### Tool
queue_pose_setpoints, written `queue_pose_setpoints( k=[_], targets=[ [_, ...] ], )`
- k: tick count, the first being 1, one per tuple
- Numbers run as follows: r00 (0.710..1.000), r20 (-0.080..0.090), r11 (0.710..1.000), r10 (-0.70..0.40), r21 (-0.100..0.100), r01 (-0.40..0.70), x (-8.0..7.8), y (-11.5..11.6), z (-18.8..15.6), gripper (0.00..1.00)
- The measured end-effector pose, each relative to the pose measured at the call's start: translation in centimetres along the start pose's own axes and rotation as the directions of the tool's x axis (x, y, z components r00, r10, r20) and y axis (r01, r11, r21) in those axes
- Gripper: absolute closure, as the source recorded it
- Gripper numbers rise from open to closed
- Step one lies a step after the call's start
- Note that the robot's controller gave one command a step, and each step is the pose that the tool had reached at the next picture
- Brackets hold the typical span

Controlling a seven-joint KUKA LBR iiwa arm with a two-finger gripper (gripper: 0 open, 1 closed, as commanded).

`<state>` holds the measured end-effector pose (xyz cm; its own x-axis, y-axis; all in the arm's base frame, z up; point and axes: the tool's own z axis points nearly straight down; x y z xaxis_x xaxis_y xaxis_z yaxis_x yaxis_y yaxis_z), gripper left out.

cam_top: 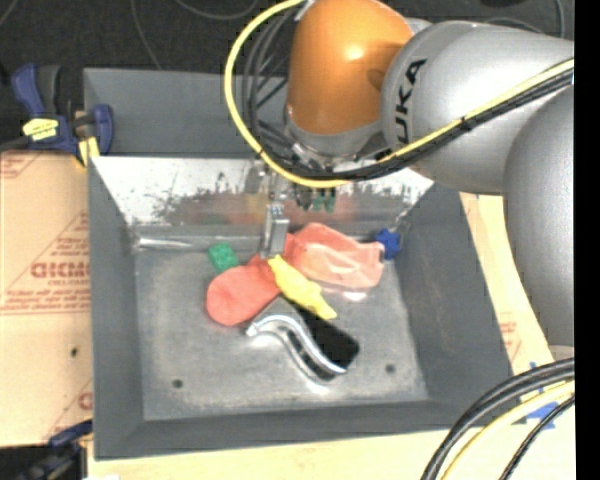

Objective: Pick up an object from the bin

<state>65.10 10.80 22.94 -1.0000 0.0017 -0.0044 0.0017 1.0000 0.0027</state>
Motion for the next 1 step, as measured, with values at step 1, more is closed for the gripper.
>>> queue_pose_setpoints(
  k=[1],
  targets=[
    [1.0,0.0,1.0,0.0,0.0,0.0,0.0,0.0,0.0,0.0]
  ],
)
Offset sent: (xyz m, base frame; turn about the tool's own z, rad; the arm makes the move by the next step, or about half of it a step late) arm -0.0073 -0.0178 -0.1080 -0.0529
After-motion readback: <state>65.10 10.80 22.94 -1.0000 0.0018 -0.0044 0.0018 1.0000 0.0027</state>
